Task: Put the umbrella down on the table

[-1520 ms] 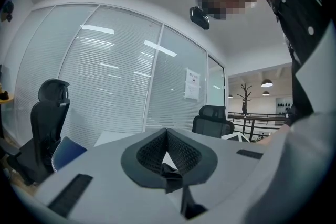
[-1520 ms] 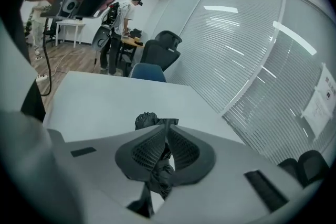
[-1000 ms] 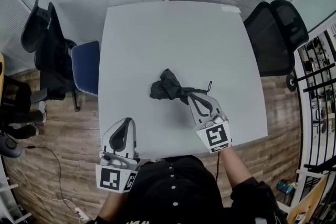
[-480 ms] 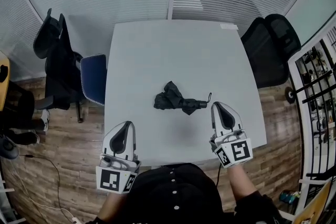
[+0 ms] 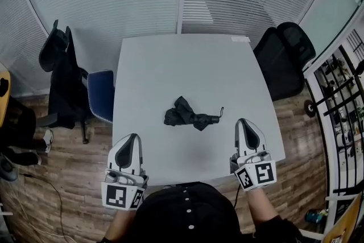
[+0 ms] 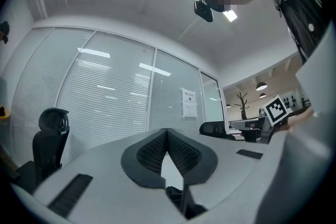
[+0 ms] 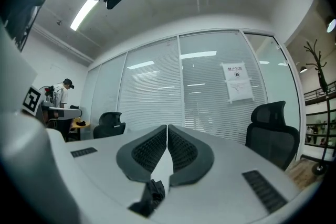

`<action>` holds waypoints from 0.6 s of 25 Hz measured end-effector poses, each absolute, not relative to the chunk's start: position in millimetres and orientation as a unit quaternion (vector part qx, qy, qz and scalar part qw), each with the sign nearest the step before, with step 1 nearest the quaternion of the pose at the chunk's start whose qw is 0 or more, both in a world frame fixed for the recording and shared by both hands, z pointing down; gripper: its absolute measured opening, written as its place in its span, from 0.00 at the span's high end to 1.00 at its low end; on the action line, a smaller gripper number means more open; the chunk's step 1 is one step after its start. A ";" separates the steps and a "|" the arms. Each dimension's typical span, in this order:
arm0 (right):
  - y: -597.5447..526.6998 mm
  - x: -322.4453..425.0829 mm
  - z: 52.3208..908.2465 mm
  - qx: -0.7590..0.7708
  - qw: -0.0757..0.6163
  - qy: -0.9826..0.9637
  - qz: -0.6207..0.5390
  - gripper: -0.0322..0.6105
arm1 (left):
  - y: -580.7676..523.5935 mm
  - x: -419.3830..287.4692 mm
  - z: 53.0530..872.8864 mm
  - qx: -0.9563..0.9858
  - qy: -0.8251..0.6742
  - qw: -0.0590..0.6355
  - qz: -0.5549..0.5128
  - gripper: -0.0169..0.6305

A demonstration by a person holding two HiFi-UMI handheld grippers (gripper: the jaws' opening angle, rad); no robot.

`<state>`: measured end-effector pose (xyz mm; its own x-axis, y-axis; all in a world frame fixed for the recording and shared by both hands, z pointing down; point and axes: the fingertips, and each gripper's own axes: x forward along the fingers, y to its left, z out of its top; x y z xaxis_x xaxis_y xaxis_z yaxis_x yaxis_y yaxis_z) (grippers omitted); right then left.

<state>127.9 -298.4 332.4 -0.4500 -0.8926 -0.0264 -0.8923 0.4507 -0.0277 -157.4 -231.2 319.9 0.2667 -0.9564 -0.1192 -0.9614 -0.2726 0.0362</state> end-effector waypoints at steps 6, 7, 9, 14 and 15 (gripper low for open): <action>-285.1 143.9 328.3 -0.543 0.039 0.839 -0.012 0.90 | -222.7 -166.9 314.1 -0.789 0.611 0.031 0.061 0.95; -283.8 147.1 330.0 -0.547 0.042 0.836 -0.017 0.90 | -221.5 -167.8 313.2 -0.787 0.613 0.032 0.062 0.95; -280.1 153.1 331.6 -0.554 0.045 0.831 -0.022 0.90 | -219.5 -169.3 311.9 -0.785 0.615 0.033 0.062 0.95; -268.4 164.5 334.8 -0.563 0.051 0.825 -0.025 0.90 | -213.8 -175.5 312.3 -0.780 0.622 0.036 0.061 0.95; -266.1 166.4 335.2 -0.564 0.052 0.824 -0.024 0.90 | -212.6 -176.5 312.9 -0.779 0.623 0.036 0.061 0.95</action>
<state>166.4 -266.1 335.2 -0.3594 -0.9313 -0.0591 -0.9264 0.3637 -0.0974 -176.5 -212.6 312.9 0.2152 -0.9665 -0.1397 -0.9753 -0.2199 0.0193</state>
